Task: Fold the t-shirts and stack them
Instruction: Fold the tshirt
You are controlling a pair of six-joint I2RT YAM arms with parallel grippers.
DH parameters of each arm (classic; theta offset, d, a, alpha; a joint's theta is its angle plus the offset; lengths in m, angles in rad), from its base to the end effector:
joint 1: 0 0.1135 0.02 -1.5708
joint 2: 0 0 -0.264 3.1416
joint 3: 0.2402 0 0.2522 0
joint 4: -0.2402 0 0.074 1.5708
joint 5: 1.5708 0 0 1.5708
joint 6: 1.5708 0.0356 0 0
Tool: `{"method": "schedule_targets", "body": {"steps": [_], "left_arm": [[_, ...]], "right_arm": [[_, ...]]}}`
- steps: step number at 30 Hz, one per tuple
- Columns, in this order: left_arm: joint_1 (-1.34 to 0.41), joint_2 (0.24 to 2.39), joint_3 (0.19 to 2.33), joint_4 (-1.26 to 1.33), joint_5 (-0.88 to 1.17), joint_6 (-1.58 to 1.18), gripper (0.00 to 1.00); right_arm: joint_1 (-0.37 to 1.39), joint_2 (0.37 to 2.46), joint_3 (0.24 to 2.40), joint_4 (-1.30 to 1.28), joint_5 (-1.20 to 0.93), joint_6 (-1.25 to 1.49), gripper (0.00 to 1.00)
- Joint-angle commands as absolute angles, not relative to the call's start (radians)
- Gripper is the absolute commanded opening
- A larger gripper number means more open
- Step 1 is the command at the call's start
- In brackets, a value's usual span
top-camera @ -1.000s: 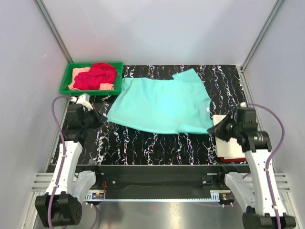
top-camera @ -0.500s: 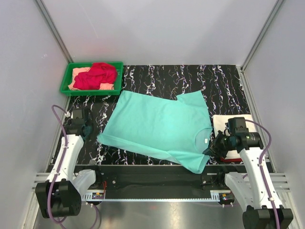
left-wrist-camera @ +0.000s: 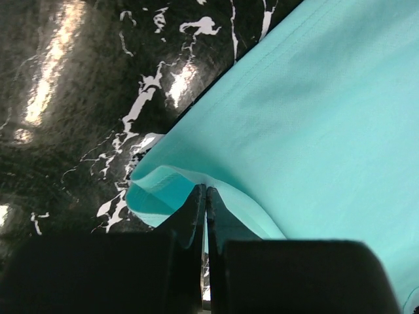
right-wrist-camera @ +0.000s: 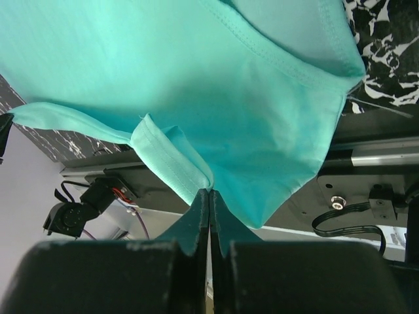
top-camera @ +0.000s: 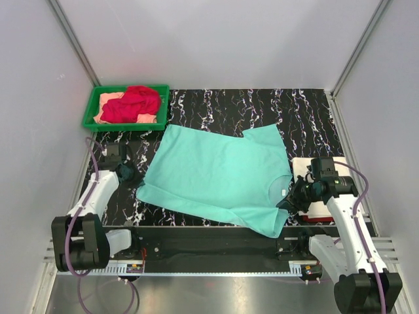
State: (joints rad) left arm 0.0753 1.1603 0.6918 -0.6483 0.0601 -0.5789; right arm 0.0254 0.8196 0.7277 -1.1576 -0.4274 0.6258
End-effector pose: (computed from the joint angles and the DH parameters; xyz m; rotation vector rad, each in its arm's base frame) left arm 0.2079 0.0135 0.2000 -0.8520 2.5696 -0.2346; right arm 0.1224 0.0179 0.2428 0.7558 2.7844 0.7423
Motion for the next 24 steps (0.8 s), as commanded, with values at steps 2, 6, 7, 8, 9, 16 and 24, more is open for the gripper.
{"method": "schedule_targets", "body": {"steps": [2, 6, 7, 8, 9, 16, 24], "left_arm": [[0.071, 1.195, 0.742, -0.577, 0.132, -0.554, 0.00], [0.069, 1.200, 0.765, -0.558, 0.166, -0.551, 0.00], [0.069, 1.200, 0.767, -0.549, 0.169, -0.555, 0.00], [0.069, 1.201, 0.770, -0.548, 0.161, -0.560, 0.00], [0.071, 1.213, 0.779, -0.551, 0.155, -0.560, 0.00], [0.069, 1.291, 0.824, -0.549, 0.126, -0.564, 0.00], [0.071, 1.339, 0.850, -0.535, 0.103, -0.581, 0.00]], "right_arm": [[0.028, 0.847, 0.768, -1.077, -0.390, 0.627, 0.00], [0.028, 0.877, 0.814, -1.071, -0.344, 0.618, 0.00], [0.029, 0.884, 0.822, -1.066, -0.339, 0.617, 0.00], [0.029, 0.888, 0.831, -1.055, -0.336, 0.614, 0.00], [0.029, 0.902, 0.831, -1.046, -0.334, 0.614, 0.00], [0.029, 0.976, 0.841, -0.974, -0.324, 0.604, 0.00], [0.028, 1.060, 0.893, -0.936, -0.278, 0.580, 0.00]]}}
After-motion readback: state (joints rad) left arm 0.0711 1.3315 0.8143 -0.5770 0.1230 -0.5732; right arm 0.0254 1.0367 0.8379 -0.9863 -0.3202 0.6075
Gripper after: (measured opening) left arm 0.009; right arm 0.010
